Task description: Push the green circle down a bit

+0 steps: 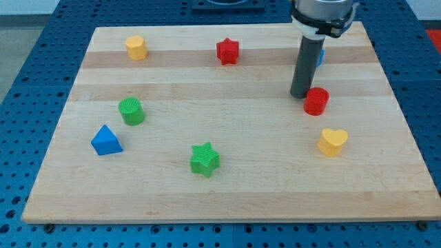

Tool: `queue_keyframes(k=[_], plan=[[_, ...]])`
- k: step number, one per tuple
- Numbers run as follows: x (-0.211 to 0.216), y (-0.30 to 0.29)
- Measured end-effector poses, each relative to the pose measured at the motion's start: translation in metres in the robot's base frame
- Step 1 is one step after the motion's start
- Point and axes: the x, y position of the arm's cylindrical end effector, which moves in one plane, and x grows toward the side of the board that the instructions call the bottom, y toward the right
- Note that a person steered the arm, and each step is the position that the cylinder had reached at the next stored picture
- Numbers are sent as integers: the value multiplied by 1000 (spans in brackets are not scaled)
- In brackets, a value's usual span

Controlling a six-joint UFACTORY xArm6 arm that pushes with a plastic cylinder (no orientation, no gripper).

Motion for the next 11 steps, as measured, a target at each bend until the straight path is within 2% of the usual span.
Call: queue_keyframes(k=[3, 4, 5, 6, 7, 8, 9, 10, 11], plan=[[1, -7], [7, -60], [57, -103], [97, -90], [27, -116], [-8, -200], [-5, -273], [36, -292], [95, -310]])
